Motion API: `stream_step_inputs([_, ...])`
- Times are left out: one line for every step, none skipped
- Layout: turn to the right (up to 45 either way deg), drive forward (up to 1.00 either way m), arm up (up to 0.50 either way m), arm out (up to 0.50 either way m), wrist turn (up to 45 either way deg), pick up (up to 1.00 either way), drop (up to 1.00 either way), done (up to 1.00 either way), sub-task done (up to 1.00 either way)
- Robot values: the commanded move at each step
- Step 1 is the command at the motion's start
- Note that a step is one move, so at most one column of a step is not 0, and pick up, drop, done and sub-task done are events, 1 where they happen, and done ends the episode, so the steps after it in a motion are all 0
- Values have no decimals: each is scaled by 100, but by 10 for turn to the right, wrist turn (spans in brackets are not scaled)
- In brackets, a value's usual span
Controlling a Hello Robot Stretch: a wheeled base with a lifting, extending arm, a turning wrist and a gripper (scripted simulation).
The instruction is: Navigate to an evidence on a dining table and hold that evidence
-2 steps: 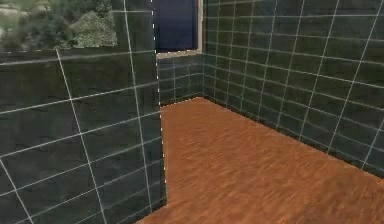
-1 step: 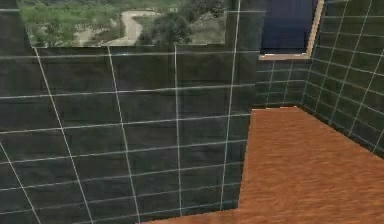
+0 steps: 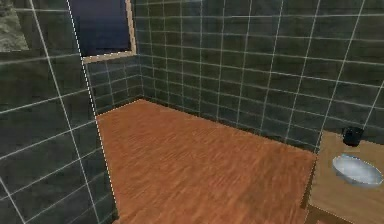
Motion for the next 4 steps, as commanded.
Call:
stream_step_inputs([180,0,0,0,0,0,0,0,0])
stream_step_inputs([0,70,0,0,0,0,0,0,0])
stream_step_inputs([90,0,0,0,0,0,0,0,0])
stream_step_inputs([0,55,0,0,0,0,0,0,0])
